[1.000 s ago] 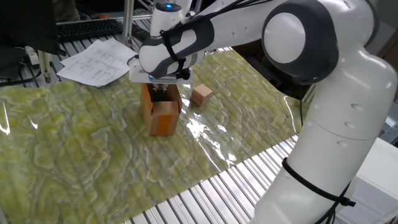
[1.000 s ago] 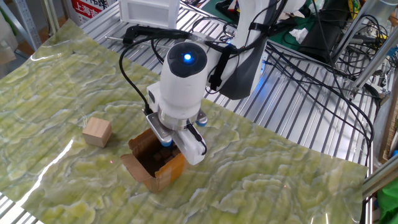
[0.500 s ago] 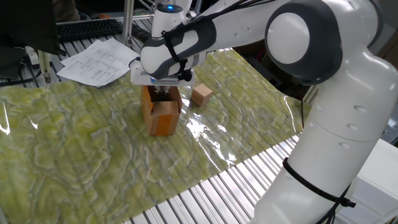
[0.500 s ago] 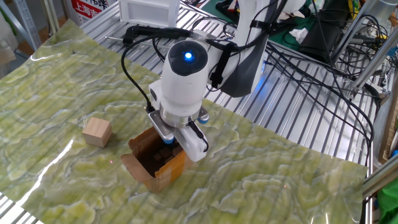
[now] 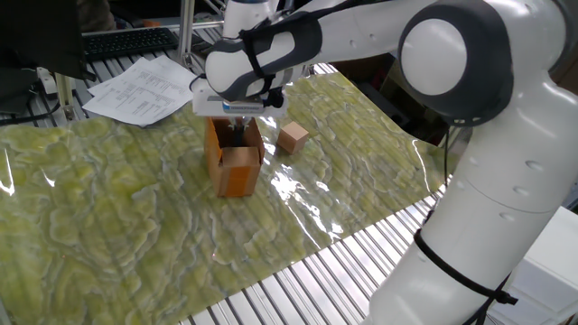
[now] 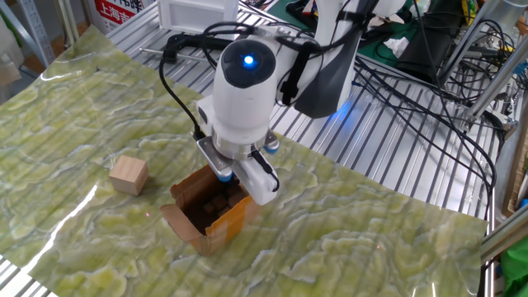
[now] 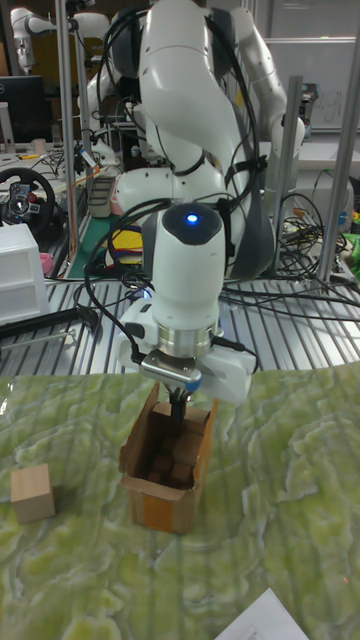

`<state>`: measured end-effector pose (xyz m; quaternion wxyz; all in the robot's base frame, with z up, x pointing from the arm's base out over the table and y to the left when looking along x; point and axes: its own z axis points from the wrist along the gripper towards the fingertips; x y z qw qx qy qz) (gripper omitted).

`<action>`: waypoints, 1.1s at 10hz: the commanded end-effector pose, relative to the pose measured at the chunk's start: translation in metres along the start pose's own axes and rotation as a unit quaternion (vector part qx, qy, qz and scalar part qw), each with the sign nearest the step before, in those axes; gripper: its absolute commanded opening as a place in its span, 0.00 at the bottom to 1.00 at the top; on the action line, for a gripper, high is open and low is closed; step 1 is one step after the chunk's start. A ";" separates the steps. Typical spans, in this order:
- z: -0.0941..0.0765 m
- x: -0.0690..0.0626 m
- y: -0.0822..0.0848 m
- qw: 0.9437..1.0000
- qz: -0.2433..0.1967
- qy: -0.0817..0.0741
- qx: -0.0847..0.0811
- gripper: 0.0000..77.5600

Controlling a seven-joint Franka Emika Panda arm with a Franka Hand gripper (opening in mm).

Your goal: Open a box

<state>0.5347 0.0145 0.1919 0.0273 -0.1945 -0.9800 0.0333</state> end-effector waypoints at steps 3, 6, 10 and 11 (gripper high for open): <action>0.002 -0.015 0.009 1.000 0.007 -0.011 -0.005 0.00; 0.012 -0.017 0.011 1.000 0.008 -0.013 -0.009 0.00; 0.021 -0.015 0.011 1.000 0.009 -0.019 -0.013 0.00; 0.022 -0.014 0.010 1.000 0.010 -0.020 -0.013 0.00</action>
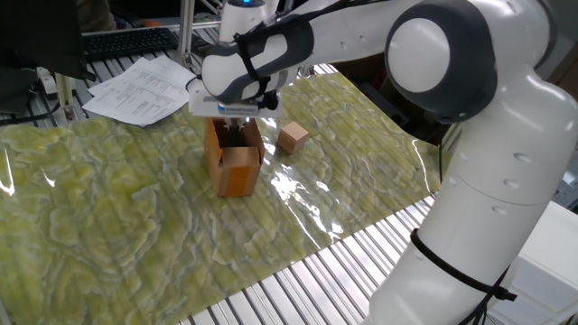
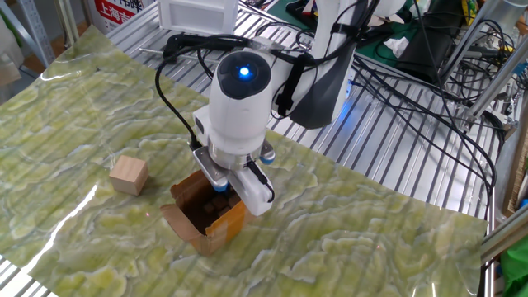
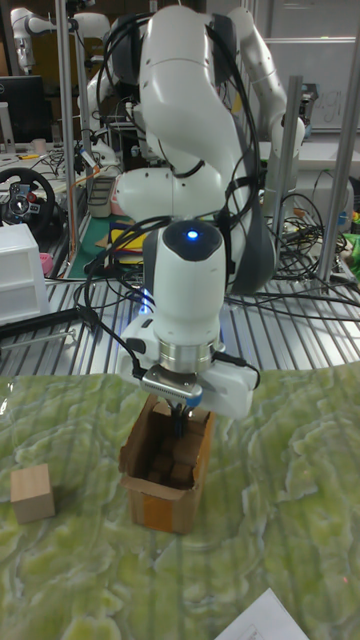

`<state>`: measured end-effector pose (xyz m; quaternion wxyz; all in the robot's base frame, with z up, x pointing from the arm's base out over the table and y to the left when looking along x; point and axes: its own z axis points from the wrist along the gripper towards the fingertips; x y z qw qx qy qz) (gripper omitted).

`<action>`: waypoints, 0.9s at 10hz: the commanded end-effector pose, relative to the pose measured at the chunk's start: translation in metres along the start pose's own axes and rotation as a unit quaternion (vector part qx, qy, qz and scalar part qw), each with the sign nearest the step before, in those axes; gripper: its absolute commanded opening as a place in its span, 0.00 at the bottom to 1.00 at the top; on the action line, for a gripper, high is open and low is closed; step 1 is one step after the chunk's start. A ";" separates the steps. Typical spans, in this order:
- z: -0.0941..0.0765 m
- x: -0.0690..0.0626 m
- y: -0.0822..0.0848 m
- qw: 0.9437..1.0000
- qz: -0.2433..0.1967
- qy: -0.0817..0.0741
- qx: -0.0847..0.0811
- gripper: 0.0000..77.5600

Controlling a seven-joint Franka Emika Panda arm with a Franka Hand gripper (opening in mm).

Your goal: Open a box

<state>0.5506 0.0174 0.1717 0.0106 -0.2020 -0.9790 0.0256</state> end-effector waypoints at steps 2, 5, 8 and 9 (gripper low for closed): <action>0.007 0.009 -0.005 1.000 0.000 -0.004 -0.001 0.00; 0.009 0.018 -0.010 1.000 -0.001 0.012 0.005 0.00; 0.007 0.022 -0.013 1.000 -0.002 0.021 0.009 0.00; 0.004 0.023 -0.014 1.000 -0.003 0.024 0.010 0.00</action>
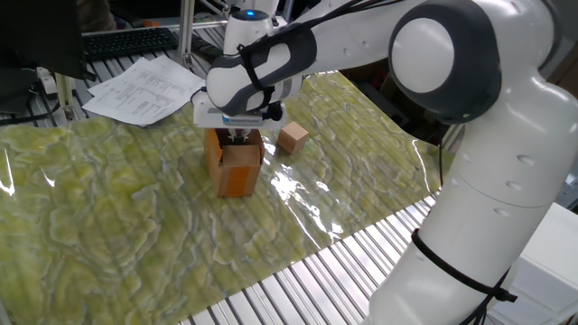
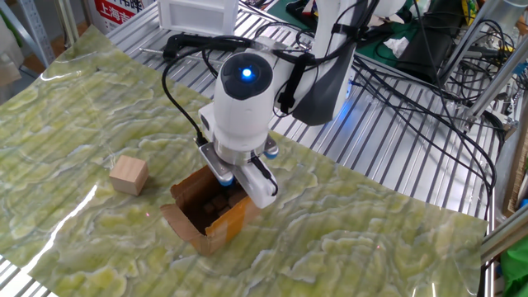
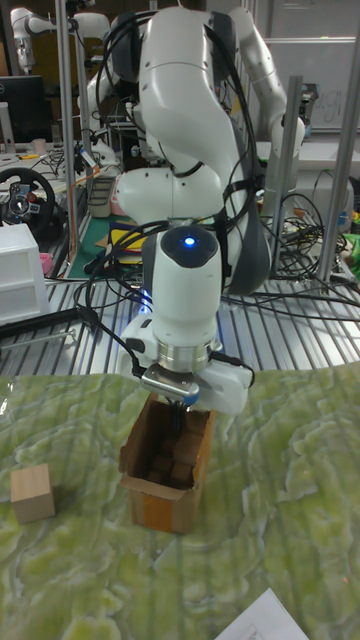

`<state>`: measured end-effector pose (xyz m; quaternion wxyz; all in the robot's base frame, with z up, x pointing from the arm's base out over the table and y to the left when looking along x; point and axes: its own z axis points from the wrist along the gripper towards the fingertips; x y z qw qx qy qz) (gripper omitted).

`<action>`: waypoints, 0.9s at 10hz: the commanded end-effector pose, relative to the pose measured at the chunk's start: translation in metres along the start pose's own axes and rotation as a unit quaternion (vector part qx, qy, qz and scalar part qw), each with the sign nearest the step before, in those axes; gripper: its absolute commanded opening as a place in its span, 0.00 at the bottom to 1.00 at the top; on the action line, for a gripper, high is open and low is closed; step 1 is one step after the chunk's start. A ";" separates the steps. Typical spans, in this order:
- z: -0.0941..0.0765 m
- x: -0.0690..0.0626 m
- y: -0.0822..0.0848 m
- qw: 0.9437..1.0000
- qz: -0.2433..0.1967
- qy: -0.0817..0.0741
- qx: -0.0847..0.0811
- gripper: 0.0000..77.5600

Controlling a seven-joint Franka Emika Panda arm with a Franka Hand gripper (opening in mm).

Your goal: Open a box

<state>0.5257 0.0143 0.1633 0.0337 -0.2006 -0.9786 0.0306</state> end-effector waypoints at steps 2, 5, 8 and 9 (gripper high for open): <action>-0.014 0.006 -0.004 1.000 -0.004 0.009 0.003 0.00; -0.015 0.015 -0.006 1.000 -0.008 0.013 0.004 0.00; -0.019 0.024 -0.004 1.000 -0.007 0.018 0.005 0.00; -0.022 0.027 -0.003 1.000 -0.007 0.021 0.006 0.00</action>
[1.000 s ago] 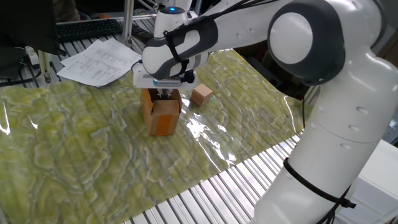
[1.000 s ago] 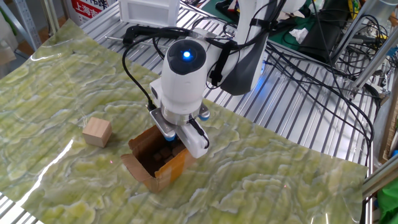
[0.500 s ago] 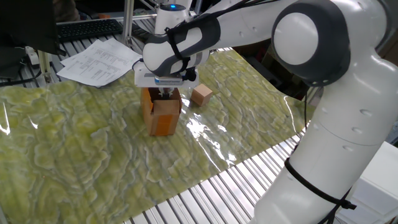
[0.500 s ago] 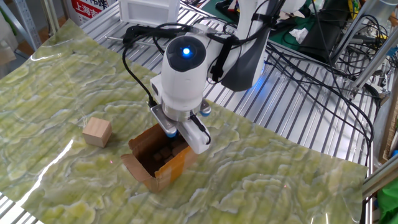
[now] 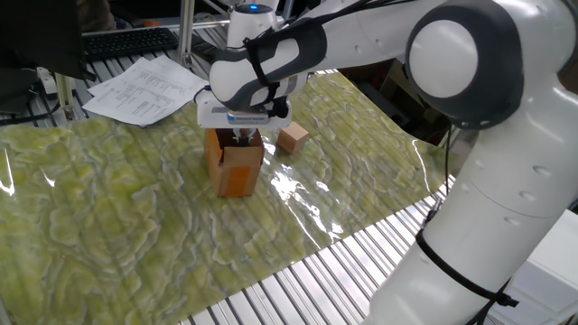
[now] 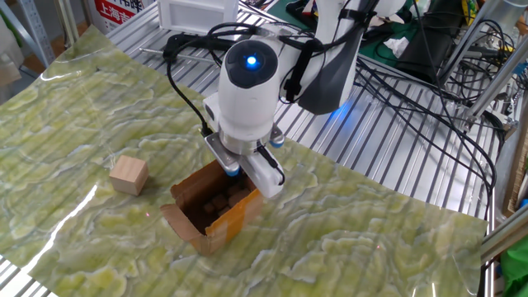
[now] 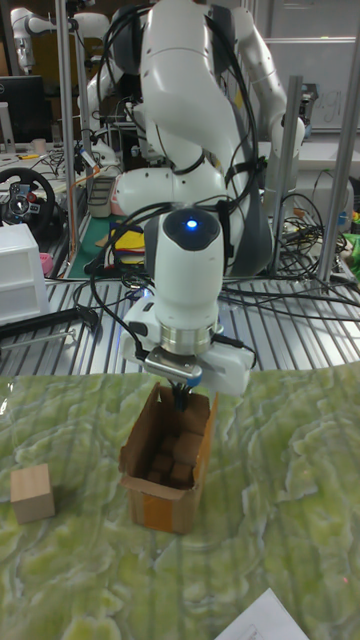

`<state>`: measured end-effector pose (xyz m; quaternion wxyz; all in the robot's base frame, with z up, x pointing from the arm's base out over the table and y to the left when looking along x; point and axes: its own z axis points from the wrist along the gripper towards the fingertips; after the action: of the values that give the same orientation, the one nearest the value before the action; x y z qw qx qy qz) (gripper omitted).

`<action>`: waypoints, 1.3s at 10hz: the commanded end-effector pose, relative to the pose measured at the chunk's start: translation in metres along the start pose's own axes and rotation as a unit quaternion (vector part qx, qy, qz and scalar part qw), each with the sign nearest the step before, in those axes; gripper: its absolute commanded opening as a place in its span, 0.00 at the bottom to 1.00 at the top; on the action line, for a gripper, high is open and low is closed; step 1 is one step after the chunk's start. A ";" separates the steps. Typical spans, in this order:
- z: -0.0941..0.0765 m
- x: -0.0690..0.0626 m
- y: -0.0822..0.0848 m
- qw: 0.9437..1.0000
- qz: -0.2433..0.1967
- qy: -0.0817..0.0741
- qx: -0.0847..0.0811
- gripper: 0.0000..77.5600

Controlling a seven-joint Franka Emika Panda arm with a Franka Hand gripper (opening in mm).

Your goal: Open a box

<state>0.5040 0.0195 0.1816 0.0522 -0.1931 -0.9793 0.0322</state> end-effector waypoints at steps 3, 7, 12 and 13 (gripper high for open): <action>-0.009 0.016 0.006 1.000 0.003 0.006 0.002 0.00; -0.005 0.024 0.001 1.000 0.002 0.000 0.004 0.00; 0.011 0.030 -0.004 1.000 0.005 -0.019 -0.002 0.00; 0.016 0.029 -0.004 1.000 0.007 -0.024 -0.003 0.00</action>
<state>0.4730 0.0271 0.1747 0.0413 -0.1959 -0.9791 0.0349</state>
